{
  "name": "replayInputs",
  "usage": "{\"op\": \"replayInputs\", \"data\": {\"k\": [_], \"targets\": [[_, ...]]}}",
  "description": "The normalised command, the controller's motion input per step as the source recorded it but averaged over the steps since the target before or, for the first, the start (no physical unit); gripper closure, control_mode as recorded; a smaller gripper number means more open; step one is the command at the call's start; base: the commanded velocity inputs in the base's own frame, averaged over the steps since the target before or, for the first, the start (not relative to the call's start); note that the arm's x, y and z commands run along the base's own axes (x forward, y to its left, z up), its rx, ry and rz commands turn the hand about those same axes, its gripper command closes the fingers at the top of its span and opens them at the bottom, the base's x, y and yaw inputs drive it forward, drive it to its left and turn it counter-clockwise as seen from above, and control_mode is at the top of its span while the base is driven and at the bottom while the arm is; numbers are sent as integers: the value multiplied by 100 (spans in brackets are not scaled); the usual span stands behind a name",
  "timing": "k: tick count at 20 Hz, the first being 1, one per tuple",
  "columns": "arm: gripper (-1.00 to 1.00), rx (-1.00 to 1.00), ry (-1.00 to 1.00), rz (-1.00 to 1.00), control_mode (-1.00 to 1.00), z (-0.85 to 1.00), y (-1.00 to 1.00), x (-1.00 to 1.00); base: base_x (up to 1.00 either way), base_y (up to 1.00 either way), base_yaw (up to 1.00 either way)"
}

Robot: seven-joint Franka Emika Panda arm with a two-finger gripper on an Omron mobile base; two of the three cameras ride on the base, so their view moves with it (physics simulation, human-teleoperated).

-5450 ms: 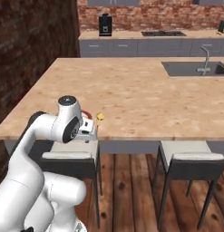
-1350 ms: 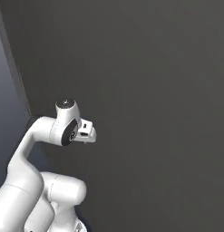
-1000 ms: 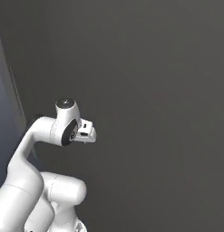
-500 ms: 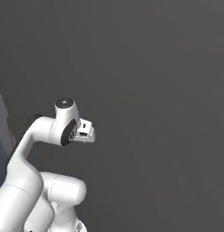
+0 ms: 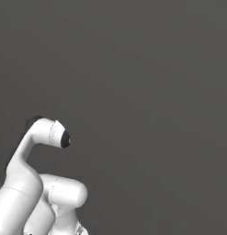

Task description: Take the fork and place it on the left side of the plate. Then take the spoon and place it on the right side of the plate. Make sure they're directly next to the plate.

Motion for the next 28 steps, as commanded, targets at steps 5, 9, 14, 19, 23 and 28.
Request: {"op": "replayInputs", "data": {"k": [5,9,14,19,23,28], "targets": [[-100,0,0,0,100,0,0,0,100,12,-27],[-100,0,0,0,100,0,0,0,100,-11,-17],[-100,0,0,0,100,0,0,0,100,-23,-12],[-100,0,0,0,100,0,0,0,100,-28,-7],[-100,0,0,0,100,0,0,0,100,-25,-1],[-100,0,0,0,100,0,0,0,100,-26,1]]}}
